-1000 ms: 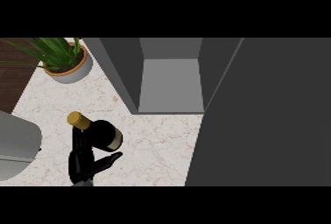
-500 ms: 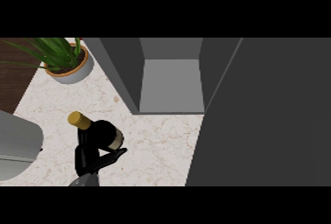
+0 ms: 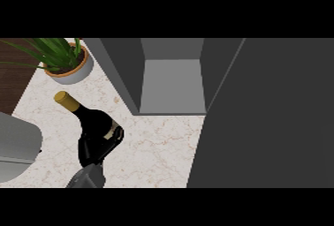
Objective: Pick up the wine, place it into the cabinet and close the cabinet
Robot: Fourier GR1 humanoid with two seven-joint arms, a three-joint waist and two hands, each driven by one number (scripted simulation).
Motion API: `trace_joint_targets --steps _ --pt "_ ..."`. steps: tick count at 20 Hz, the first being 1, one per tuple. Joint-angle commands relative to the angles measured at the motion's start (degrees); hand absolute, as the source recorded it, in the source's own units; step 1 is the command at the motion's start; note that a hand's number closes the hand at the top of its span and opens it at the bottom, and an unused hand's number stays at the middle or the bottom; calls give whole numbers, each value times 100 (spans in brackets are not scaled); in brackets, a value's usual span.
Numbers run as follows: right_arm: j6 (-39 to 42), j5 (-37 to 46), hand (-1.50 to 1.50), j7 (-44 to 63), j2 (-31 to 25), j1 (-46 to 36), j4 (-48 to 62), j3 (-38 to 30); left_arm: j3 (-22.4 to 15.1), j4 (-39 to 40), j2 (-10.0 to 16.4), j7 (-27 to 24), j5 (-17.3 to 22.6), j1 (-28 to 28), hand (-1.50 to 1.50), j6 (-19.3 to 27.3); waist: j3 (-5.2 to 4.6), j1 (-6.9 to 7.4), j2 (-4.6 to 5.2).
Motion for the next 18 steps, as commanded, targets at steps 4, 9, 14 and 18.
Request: trace_joint_targets --steps 4,9,14,18 --pt "37 -185 -150 104 54 402 -520 173 -79 66 -130 -148 26 30 150 -350 -5 -4 0" --pt "-34 -178 -150 347 60 194 -525 178 -31 330 -62 179 51 -519 150 -290 -7 -11 3" --pt "103 -271 -150 80 48 348 -465 51 -260 312 424 778 7 -323 150 -1535 -5 -16 -4" --pt "70 -331 -150 -56 85 83 -150 -115 -160 391 841 1395 195 -635 150 -2253 -6 -15 7"
